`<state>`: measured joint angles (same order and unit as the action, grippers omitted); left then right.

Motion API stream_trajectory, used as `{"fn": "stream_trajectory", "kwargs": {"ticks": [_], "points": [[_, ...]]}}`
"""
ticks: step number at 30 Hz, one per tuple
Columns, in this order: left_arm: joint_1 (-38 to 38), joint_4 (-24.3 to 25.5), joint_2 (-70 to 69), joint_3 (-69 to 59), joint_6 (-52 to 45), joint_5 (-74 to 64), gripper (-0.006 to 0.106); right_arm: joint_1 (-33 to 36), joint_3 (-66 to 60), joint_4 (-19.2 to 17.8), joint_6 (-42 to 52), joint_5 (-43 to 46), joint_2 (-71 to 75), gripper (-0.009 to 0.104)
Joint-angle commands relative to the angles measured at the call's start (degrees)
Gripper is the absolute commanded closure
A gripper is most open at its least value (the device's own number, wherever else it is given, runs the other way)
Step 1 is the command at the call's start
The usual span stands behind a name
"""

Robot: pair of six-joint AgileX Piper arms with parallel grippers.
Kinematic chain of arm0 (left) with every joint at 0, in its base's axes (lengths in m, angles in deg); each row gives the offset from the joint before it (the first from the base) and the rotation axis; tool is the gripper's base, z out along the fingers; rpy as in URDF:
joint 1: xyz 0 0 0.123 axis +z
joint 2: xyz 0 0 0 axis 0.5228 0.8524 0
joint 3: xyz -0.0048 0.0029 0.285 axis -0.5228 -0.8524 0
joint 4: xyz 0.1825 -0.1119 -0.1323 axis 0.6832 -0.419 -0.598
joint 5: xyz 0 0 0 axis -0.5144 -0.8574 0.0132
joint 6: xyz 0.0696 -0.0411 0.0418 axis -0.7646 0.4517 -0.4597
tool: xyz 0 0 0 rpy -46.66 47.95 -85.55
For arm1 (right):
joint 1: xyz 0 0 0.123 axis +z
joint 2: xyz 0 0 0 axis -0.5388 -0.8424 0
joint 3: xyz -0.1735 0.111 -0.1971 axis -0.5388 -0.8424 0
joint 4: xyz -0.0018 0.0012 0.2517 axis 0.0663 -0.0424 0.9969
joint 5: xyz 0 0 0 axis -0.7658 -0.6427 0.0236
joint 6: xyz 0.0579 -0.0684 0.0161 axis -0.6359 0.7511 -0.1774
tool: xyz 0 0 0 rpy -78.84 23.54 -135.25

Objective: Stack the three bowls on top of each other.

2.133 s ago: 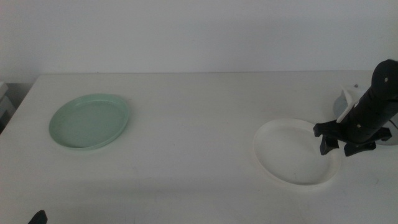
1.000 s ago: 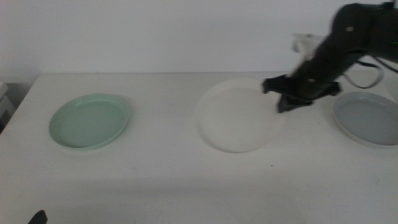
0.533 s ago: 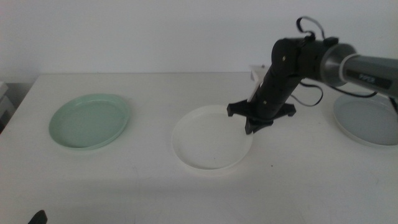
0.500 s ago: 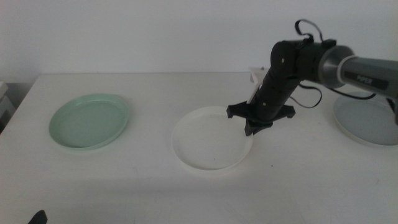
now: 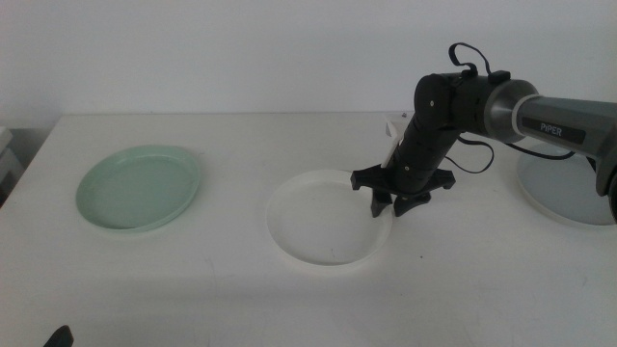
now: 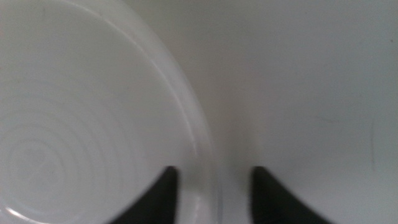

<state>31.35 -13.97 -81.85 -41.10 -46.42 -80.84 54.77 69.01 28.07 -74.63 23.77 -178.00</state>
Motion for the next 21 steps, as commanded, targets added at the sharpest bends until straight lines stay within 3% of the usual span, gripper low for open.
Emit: {"fn": "stream_trajectory", "kwargs": {"ticks": [1, 4, 7, 17, 21], "points": [[-0.1, -0.8, -0.6, 0.3, 0.4, 4.1, -0.004, -0.4, 2.5, -0.5, 0.0, -0.9, 4.3, 0.045], [-0.1, -0.8, -0.6, 0.3, 0.4, 4.1, -0.004, -1.1, 3.5, -0.6, 0.1, -3.7, 6.9, 0.028], [-0.1, -0.8, -0.6, 0.3, 0.4, 4.1, -0.004, -2.9, 3.7, -1.0, 0.3, -4.8, 11.7, 0.019], [-0.1, -0.8, -0.6, 0.3, 0.4, 4.1, -0.004, -19.5, 12.6, -7.0, 5.1, -17.5, 20.8, 0.022], [-0.1, -0.8, -0.6, 0.3, 0.4, 4.1, -0.004, -27.9, 15.3, -5.8, 7.3, -20.3, 20.6, 0.024]]}}
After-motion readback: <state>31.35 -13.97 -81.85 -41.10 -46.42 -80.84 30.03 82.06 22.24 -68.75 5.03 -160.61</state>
